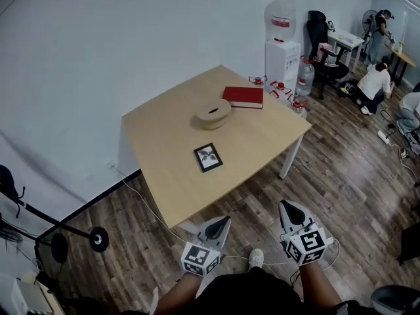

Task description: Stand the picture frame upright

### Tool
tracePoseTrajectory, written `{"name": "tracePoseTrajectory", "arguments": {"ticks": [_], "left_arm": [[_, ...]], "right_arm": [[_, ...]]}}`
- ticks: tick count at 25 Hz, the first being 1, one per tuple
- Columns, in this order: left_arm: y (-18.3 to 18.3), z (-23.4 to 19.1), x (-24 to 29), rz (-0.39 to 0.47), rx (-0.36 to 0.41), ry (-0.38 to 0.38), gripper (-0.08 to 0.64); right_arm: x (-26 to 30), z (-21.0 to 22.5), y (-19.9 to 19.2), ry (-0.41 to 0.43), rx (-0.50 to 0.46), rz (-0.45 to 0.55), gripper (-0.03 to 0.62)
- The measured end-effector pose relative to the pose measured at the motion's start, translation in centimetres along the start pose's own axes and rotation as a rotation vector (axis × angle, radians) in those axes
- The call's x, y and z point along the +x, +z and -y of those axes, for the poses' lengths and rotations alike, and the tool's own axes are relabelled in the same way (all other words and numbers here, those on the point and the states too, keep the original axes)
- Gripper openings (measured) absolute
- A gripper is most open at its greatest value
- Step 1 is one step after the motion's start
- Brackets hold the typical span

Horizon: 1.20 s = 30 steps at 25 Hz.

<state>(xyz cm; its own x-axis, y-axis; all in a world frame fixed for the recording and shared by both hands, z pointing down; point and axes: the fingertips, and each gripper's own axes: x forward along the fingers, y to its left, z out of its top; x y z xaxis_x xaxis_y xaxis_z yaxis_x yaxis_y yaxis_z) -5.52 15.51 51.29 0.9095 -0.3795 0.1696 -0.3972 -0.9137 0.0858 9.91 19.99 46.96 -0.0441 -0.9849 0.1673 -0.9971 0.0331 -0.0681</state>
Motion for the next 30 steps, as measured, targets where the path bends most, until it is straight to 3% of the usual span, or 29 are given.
{"name": "tracePoseTrajectory", "arguments": {"ticks": [15,30], "left_arm": [[1.8,-4.3,9.1,-0.017,-0.022,0.105,-0.005],[0.8,-10.4,9.7,-0.041,-0.064,0.256,-0.005]], "right_arm": [[7.7,7.1,0.7,0.143,-0.017,-0.049,0.009],[15.5,6.1,-1.2,0.306,-0.073,-0.135,0.009]]}}
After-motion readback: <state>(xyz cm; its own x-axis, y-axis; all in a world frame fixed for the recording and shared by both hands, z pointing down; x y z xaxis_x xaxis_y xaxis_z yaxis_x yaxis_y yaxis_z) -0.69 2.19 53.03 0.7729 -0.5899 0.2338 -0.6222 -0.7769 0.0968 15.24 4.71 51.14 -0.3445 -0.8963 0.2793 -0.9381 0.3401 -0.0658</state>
